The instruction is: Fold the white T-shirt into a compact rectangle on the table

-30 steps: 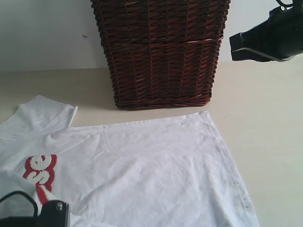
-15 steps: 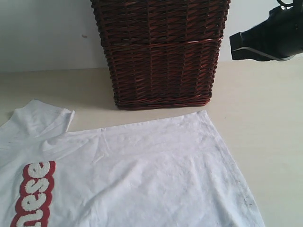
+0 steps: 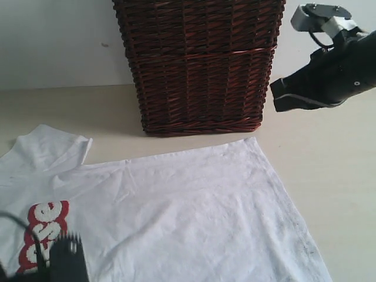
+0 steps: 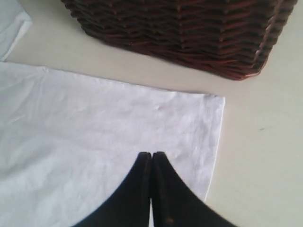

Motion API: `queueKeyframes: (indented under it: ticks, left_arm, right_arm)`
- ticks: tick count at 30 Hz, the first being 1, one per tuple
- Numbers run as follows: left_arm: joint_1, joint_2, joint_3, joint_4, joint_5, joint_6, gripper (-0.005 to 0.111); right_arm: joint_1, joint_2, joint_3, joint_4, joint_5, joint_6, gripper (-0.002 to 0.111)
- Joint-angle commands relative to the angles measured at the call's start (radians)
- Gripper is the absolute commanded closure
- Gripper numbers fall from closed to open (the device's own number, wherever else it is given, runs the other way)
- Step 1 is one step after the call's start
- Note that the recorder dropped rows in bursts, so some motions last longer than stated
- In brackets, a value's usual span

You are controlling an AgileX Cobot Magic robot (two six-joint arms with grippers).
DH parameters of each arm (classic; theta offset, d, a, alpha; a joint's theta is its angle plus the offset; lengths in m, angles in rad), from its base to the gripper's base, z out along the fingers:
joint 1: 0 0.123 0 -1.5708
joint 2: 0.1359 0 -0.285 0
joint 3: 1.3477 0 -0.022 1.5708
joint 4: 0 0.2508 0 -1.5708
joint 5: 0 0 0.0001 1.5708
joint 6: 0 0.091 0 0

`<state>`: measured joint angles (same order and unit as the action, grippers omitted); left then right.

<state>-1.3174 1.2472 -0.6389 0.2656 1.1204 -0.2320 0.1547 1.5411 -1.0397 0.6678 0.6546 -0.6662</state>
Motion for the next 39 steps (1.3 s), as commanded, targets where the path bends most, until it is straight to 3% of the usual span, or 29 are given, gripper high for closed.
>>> queueKeyframes:
  ticks: [1, 4, 6, 8, 10, 13, 24, 32, 39]
  left_arm:
    - [0.277, 0.019, -0.111, 0.337, -0.054, -0.216, 0.103]
    - [0.697, 0.125, -0.163, 0.063, -0.240, 0.026, 0.107]
    - [0.919, 0.221, -0.188, -0.096, -0.359, 0.110, 0.107]
    - [1.026, 0.285, -0.212, -0.153, -0.414, 0.157, 0.107]
    - [1.087, 0.345, -0.243, -0.178, -0.436, 0.187, 0.107]
    - [1.133, 0.424, -0.322, -0.178, -0.444, 0.215, 0.107]
    - [1.162, 0.787, -0.645, -0.182, -0.498, 0.277, 0.107]
    - [1.205, 1.043, -0.964, -0.274, -0.334, 0.400, 0.107]
    - [1.208, 1.201, -1.225, -0.292, -0.198, 0.411, 0.107]
  right_arm:
    - [0.056, 0.046, 0.004, -0.071, 0.004, -0.021, 0.108]
    - [0.120, 0.081, 0.004, -0.154, -0.006, 0.001, 0.108]
    - [0.130, 0.115, 0.004, -0.196, -0.022, 0.039, 0.108]
    - [0.130, 0.146, 0.004, -0.200, -0.026, 0.050, 0.108]
    - [0.130, 0.179, 0.004, -0.201, -0.040, 0.050, 0.108]
    - [0.130, 0.238, 0.004, -0.192, -0.113, 0.057, 0.108]
    - [0.130, 0.491, -0.160, -0.240, -0.173, 0.100, 0.108]
    - [0.130, 0.522, -0.251, -0.521, -0.172, 0.321, 0.108]
    - [0.130, 0.522, -0.267, -0.532, -0.166, 0.321, 0.108]
